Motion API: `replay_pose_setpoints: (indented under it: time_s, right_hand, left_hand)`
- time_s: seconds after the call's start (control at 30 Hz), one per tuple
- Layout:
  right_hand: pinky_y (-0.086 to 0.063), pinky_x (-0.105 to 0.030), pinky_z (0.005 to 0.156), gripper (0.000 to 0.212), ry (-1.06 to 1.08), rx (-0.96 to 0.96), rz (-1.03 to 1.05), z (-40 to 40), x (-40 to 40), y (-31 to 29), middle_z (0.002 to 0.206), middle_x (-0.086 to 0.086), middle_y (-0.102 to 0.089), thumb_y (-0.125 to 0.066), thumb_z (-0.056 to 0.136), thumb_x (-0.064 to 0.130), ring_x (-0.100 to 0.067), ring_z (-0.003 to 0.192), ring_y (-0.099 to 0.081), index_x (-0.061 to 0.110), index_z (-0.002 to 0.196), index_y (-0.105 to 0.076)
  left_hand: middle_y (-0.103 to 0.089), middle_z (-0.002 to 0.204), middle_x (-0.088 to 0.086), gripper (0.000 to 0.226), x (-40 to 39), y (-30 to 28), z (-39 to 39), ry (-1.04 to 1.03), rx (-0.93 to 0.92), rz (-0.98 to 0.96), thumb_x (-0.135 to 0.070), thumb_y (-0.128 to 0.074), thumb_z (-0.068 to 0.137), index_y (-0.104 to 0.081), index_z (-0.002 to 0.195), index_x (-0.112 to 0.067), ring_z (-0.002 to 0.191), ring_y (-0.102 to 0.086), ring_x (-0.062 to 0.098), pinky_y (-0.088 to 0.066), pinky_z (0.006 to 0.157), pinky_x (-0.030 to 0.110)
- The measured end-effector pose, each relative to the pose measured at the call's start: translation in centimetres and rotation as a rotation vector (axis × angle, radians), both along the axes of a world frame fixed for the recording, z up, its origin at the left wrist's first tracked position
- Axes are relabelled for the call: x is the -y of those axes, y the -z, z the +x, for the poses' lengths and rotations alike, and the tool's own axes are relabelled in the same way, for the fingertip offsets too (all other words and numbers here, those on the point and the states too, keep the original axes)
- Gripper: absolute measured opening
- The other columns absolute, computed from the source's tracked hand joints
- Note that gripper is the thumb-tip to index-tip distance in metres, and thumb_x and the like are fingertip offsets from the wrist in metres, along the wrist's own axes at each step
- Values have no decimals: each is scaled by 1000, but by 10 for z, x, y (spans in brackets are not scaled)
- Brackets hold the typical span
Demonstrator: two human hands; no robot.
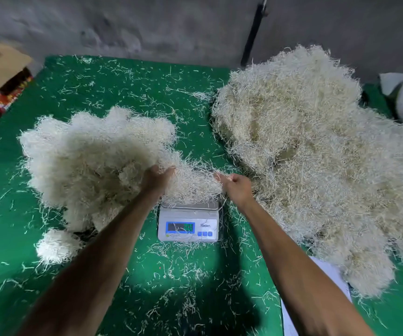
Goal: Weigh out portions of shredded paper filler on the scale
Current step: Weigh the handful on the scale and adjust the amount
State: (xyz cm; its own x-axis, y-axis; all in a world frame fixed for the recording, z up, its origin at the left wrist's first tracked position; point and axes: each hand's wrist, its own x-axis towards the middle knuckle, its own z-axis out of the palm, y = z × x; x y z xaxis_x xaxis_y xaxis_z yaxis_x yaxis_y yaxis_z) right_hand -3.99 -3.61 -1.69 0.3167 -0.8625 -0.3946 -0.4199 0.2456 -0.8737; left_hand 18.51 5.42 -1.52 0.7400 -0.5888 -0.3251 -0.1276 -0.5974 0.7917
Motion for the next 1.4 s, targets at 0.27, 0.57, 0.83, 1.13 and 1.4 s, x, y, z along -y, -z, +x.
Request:
replay_pose_setpoints:
  time_s: [0.27, 0.57, 0.83, 1.13, 1.4]
  right_hand:
    - [-50, -10, 57, 33, -99, -43, -137, -1, -4, 12, 92, 3, -73, -66, 95, 47, -5, 72, -70, 19, 114, -67]
    - [-41, -23, 91, 31, -7, 5, -157, -24, -47, 1, 108, 13, -64, -61, 100, 40, 3, 95, -58, 14, 118, -65]
    - [-44, -32, 103, 28, 33, 75, -108, -35, -121, 7, 117, 2, -68, -59, 102, 35, -15, 109, -61, 13, 117, -65]
    - [-56, -13, 68, 25, 72, 121, -108, -47, -159, 11, 103, 0, -70, -60, 102, 27, -2, 80, -72, 6, 116, -64]
    - [-55, -17, 69, 18, 58, 155, -110, -35, -160, 2, 102, 8, -69, -59, 103, 27, -1, 84, -67, 14, 112, -67]
  left_hand:
    - [-74, 107, 9, 72, -19, 2, -5, 314, 588, -16, -65, -67, 85, -53, 137, -16, 93, -71, 28, -57, 86, 39]
    - [-76, 108, 2, 54, -62, -21, -41, 350, 693, -115, -52, -72, 88, -61, 128, -19, 95, -72, 24, -51, 78, 30]
    - [-75, 106, -5, 45, -107, 17, -92, 433, 602, -42, -54, -71, 86, -64, 121, -27, 90, -71, 18, -47, 74, 26]
    - [-75, 104, -10, 40, -142, 42, -111, 442, 511, -20, -59, -65, 88, -63, 116, -30, 87, -70, 15, -45, 71, 24]
    - [-73, 102, -12, 41, -151, 29, -105, 397, 462, -9, -57, -63, 90, -62, 120, -29, 76, -63, 10, -45, 65, 23]
